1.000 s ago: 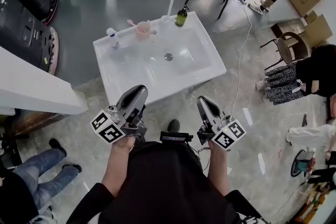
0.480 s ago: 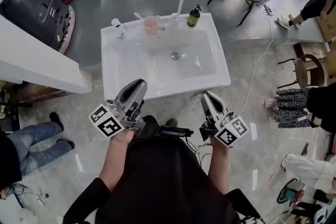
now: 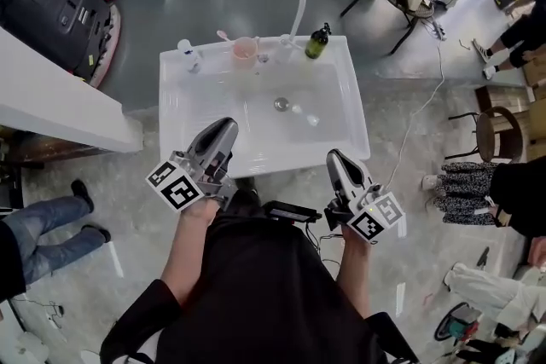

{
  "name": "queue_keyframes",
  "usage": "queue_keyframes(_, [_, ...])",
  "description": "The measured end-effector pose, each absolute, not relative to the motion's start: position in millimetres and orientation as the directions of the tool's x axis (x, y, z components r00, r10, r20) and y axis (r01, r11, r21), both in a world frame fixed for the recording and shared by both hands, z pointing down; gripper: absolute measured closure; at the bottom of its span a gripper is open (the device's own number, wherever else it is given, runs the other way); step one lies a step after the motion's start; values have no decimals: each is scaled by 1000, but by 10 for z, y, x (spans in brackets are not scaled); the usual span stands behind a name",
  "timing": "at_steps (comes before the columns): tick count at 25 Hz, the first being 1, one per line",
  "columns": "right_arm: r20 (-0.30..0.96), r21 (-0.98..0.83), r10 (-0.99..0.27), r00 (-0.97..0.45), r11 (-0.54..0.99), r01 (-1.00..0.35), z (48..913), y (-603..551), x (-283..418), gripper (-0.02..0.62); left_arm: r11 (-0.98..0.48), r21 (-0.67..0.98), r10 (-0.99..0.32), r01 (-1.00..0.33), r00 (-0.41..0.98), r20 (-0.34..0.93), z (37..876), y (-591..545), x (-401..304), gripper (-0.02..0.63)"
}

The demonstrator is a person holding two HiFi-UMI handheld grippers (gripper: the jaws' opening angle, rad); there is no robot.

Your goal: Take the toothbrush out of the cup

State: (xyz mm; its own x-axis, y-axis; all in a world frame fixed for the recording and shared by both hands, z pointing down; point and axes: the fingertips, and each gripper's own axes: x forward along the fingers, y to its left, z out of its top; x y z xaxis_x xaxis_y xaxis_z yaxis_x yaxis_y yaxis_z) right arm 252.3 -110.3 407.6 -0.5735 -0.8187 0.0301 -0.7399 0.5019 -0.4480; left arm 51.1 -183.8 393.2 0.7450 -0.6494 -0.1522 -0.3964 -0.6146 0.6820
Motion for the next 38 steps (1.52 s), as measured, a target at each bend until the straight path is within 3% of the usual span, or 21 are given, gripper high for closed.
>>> queue_keyframes(7, [84, -416, -828, -554, 477, -775, 4045, -1607, 2607, 589, -563, 701, -683, -437, 724, -98, 4290, -2657, 541, 549])
queue_keyframes(18, [189, -380, -815, -548, 454, -806, 4101, -2198, 2327, 588, -419, 686, -756, -595, 647, 100, 5295, -3802, 147, 546])
queue_keyframes(24, [228, -369, -815, -533, 434, -822, 4172, -2282, 2241, 589, -380, 673, -760, -635, 629, 164, 5663, -4242, 180, 472])
queue_keyframes(38, [219, -379, -788, -575, 474, -795, 4181, -2567, 2293, 589, -345, 596, -778, -725, 576, 251, 5928, -4885, 362, 472])
